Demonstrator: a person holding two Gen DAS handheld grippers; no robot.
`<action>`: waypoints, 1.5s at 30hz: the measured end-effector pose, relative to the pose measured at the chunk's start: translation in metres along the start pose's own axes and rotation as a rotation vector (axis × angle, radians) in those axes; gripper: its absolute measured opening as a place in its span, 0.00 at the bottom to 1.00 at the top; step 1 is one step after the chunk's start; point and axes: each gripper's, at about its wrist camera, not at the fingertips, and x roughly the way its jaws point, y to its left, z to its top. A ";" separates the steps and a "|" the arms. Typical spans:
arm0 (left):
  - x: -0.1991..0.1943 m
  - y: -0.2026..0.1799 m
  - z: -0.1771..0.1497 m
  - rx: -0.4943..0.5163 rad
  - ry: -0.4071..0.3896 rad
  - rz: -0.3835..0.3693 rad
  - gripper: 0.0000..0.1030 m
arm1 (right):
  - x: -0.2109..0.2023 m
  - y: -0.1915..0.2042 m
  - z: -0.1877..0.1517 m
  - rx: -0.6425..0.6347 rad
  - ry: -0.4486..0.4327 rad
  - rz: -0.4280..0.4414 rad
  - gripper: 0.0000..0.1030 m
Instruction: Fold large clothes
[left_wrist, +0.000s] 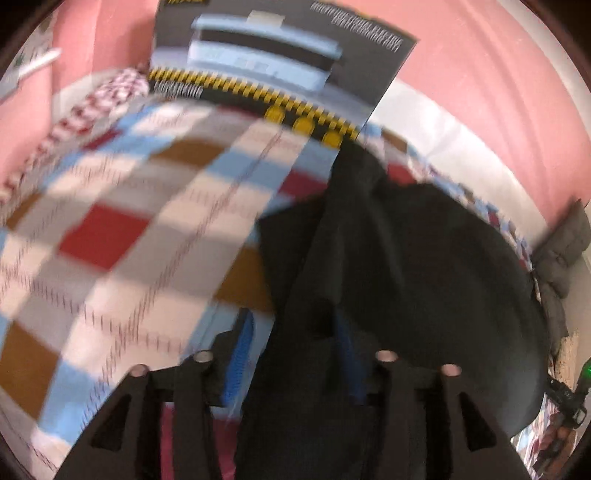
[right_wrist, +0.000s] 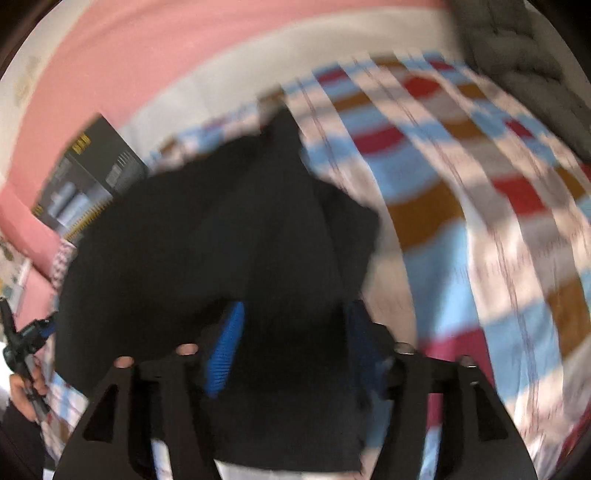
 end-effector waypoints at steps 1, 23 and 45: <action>-0.003 0.004 -0.005 -0.014 0.000 -0.005 0.57 | -0.001 -0.006 -0.005 0.029 0.000 0.013 0.71; -0.093 0.004 -0.108 -0.033 0.078 -0.073 0.59 | -0.065 -0.031 -0.114 0.228 0.005 0.183 0.72; -0.004 0.002 -0.024 -0.050 0.100 -0.120 0.75 | 0.001 -0.061 -0.045 0.275 0.030 0.298 0.78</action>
